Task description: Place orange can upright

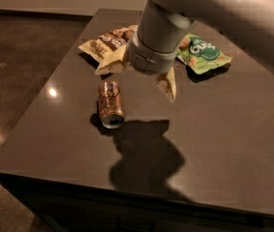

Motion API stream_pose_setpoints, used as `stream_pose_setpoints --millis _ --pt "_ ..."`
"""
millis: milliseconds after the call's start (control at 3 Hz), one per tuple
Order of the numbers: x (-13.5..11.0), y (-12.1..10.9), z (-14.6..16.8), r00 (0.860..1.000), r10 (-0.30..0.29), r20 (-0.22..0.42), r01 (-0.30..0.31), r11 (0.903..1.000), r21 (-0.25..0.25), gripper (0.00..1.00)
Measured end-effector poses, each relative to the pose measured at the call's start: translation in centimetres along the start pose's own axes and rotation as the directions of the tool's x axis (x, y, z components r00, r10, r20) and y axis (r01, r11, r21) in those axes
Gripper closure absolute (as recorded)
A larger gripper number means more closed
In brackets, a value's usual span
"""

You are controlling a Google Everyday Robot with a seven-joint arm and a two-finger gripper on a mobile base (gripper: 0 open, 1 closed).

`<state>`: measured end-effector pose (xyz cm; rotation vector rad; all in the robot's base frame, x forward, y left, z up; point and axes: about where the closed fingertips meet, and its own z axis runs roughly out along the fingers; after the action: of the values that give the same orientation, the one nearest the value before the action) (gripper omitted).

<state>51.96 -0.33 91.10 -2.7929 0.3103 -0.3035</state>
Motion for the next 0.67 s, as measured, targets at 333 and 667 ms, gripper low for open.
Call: stream_pose_setpoints --millis 333,667 --pt "-1.3 -0.6 1.3 0.996 -0.084 0.005 0.084 0.9955 -0.045 0.0" --pt "-2.9 -1.2 2.5 0.987 -0.156 0.025 0.157 0.9833 -0.091 0.0"
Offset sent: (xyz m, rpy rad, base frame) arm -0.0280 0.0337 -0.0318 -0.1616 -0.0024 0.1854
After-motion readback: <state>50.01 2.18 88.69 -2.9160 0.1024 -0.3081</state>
